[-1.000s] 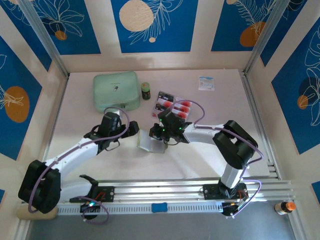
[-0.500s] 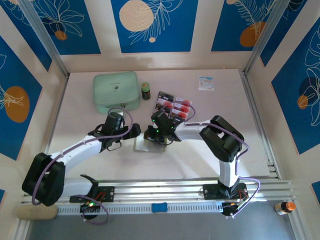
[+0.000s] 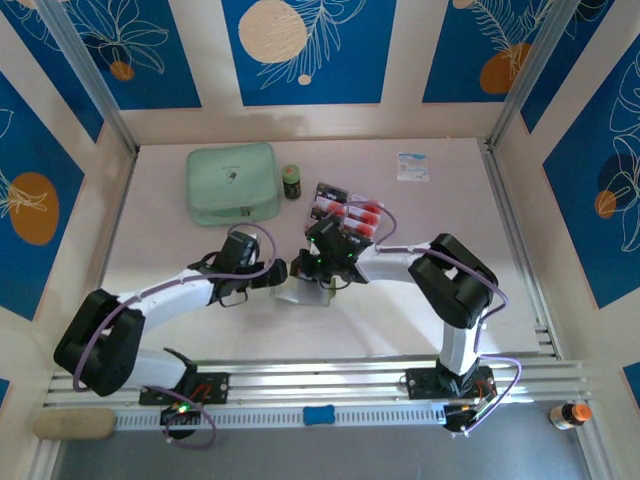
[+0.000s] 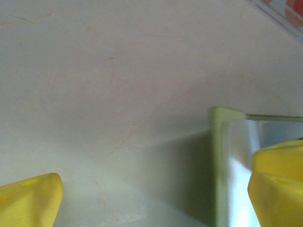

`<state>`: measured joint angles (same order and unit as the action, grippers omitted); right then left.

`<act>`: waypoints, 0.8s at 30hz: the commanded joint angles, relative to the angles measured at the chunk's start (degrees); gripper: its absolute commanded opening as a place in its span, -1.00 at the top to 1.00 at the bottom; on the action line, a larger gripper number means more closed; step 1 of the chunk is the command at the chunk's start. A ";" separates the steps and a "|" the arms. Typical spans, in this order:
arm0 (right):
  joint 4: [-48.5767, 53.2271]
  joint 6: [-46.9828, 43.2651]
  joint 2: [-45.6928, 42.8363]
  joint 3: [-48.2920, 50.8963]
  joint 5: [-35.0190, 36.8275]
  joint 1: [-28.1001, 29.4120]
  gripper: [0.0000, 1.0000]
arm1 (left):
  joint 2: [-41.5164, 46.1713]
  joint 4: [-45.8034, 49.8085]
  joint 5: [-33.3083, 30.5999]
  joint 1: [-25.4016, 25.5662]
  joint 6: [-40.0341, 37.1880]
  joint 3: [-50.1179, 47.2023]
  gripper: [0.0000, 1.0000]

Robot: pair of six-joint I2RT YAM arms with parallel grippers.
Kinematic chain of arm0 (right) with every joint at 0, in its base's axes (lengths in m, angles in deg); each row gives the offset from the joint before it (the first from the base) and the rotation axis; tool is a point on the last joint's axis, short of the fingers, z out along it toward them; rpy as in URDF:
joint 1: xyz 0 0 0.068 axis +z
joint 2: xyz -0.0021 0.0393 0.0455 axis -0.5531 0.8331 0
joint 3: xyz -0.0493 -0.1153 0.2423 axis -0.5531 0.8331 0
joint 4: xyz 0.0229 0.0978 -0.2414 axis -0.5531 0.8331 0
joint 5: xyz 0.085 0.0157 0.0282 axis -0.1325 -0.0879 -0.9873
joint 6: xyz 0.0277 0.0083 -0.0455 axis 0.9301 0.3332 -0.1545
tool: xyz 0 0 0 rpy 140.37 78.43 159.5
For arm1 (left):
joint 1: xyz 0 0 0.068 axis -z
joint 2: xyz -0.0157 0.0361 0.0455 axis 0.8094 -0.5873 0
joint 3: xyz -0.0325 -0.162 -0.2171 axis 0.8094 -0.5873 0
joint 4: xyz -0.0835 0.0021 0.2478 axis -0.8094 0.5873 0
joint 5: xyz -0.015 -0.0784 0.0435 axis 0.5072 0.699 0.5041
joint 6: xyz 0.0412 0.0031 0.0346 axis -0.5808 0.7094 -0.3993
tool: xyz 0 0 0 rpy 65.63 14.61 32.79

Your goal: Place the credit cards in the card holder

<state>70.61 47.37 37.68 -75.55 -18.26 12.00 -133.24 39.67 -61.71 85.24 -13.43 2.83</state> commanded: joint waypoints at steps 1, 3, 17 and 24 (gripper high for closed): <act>0.56 -0.38 -3.94 1.87 0.12 -0.49 1.00 | -1.88 0.08 -1.58 0.79 -2.20 -0.22 -1.00; 1.20 -0.82 -5.18 2.88 0.80 -0.58 1.00 | -2.57 0.99 -2.23 0.96 -2.74 0.26 -1.00; 0.51 -0.83 -2.93 4.17 0.51 0.71 1.00 | -3.92 5.44 -7.70 1.19 -2.52 1.73 -1.00; 0.73 -1.05 1.00 1.04 -0.28 1.92 1.00 | -3.63 5.22 -7.62 1.22 -2.36 1.86 -1.00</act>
<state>71.16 47.32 37.18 -72.27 -17.63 13.27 -136.19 42.58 -67.70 86.11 -15.37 3.49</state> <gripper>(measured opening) 0.044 0.998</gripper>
